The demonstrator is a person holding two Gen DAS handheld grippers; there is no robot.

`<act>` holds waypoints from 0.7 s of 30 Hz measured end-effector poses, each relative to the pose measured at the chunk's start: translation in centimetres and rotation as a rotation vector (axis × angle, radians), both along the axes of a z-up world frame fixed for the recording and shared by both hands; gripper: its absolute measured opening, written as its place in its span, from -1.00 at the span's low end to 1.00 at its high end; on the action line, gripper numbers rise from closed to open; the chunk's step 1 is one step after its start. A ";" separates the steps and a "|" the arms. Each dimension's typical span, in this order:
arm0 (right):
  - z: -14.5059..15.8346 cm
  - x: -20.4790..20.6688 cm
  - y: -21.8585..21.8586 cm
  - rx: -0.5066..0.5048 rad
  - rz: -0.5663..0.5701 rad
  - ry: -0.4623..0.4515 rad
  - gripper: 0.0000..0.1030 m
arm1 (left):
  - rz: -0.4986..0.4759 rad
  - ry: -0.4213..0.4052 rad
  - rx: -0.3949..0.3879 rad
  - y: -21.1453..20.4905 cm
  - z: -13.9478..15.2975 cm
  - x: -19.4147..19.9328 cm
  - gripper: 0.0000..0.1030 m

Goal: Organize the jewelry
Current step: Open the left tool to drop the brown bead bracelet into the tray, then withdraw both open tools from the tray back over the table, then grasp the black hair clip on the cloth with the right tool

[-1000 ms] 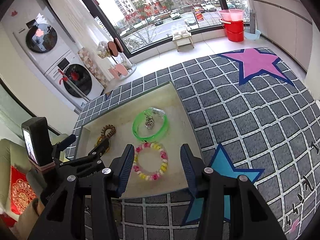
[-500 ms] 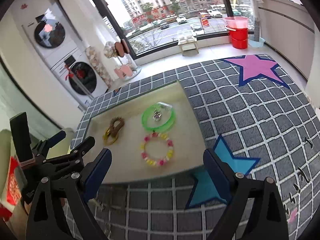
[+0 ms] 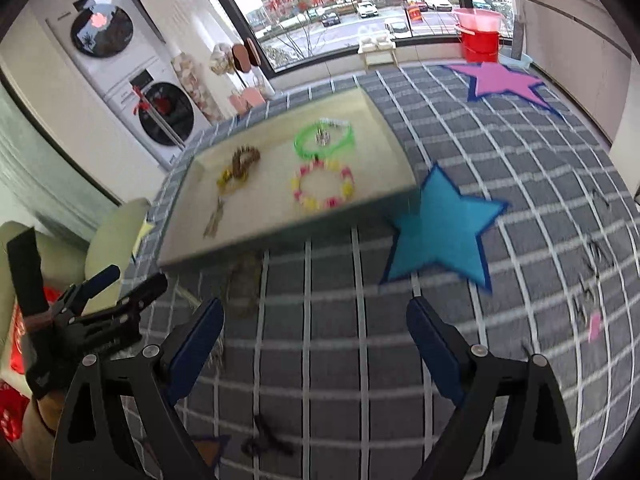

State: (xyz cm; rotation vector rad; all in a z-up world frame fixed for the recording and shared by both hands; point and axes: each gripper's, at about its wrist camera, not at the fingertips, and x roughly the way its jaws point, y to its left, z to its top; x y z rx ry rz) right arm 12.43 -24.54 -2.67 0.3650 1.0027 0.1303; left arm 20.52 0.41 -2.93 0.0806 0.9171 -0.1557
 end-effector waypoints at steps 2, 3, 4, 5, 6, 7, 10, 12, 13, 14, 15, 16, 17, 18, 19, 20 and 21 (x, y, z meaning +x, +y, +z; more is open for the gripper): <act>-0.4 -1.2 0.4 -0.008 0.003 0.010 0.83 | 0.034 0.031 -0.024 0.1 -0.8 -0.2 1.00; -0.6 -1.7 0.6 -0.013 0.003 0.013 0.83 | 0.052 0.045 -0.036 0.2 -1.1 -0.3 1.00; -0.7 -2.2 0.8 -0.018 0.006 0.016 0.83 | 0.070 0.059 -0.046 0.3 -1.5 -0.4 1.00; -0.9 -2.8 1.0 -0.023 0.009 0.019 0.83 | 0.086 0.068 -0.051 0.4 -1.8 -0.6 1.00; -1.1 -3.4 1.3 -0.029 0.015 0.022 0.83 | 0.107 0.081 -0.058 0.4 -2.2 -0.6 1.00; -1.3 -3.8 1.6 -0.036 0.023 0.026 0.83 | 0.119 0.089 -0.063 0.5 -2.4 -0.6 1.00; -1.8 -4.7 2.6 -0.069 0.050 0.033 0.83 | 0.162 0.109 -0.065 0.5 -3.1 -0.7 1.00; -2.1 -5.0 3.1 -0.087 0.065 0.035 0.83 | 0.200 0.126 -0.066 0.6 -3.6 -0.6 1.00; -2.2 -5.2 3.3 -0.096 0.073 0.037 0.83 | 0.221 0.137 -0.069 0.7 -3.9 -0.5 1.00; -2.4 -5.4 3.6 -0.102 0.081 0.037 0.83 | 0.237 0.143 -0.073 0.9 -4.0 -0.4 1.00; -2.5 -5.5 3.9 -0.108 0.088 0.037 0.83 | 0.258 0.151 -0.081 1.0 -4.1 -0.3 1.00; -2.5 -5.5 4.2 -0.115 0.093 0.035 0.83 | 0.282 0.161 -0.093 1.1 -4.3 -0.1 1.00; -2.6 -5.6 4.4 -0.121 0.099 0.033 0.83 | 0.292 0.165 -0.099 1.2 -4.3 0.0 1.00; -2.7 -5.6 4.7 -0.125 0.105 0.032 0.83 | 0.305 0.170 -0.103 1.1 -4.4 0.0 1.00; -2.8 -5.7 5.0 -0.132 0.113 0.030 0.83 | 0.318 0.175 -0.098 0.9 -4.5 0.2 1.00; -2.9 -5.8 5.4 -0.141 0.123 0.027 0.83 | 0.323 0.178 -0.094 0.7 -4.7 0.3 1.00; -3.0 -5.8 5.8 -0.146 0.130 0.026 0.83 | 0.329 0.180 -0.089 0.5 -4.7 0.4 1.00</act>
